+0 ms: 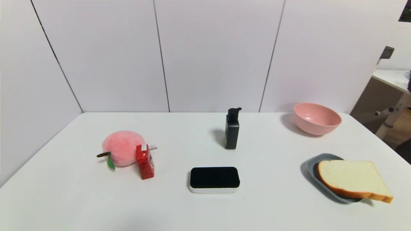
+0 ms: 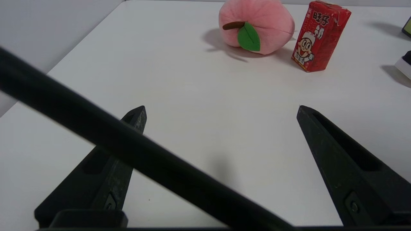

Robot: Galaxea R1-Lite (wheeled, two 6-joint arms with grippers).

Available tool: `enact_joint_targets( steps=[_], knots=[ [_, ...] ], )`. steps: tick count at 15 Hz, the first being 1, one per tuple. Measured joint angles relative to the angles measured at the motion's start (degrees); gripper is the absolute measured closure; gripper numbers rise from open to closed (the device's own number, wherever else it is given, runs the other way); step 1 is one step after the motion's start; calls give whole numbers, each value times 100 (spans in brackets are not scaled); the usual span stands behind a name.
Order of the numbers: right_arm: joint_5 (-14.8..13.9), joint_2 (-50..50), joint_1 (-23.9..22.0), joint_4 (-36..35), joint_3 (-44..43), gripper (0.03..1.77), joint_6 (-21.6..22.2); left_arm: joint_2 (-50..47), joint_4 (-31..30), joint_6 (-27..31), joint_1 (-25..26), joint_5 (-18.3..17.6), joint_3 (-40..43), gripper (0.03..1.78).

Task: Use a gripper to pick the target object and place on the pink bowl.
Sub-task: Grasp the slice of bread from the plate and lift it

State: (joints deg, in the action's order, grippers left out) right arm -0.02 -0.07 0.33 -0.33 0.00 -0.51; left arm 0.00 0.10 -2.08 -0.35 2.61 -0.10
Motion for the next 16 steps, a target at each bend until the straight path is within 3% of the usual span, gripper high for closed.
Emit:
enact_joint_targets(
  steps=[8,16],
  knots=[
    [10,272,0,71,-319,9,38,0,0,0,0,0,0,12],
    [-13,2686,63,66,-2803,9,84,0,0,0,0,-2,0,12]
  ],
)
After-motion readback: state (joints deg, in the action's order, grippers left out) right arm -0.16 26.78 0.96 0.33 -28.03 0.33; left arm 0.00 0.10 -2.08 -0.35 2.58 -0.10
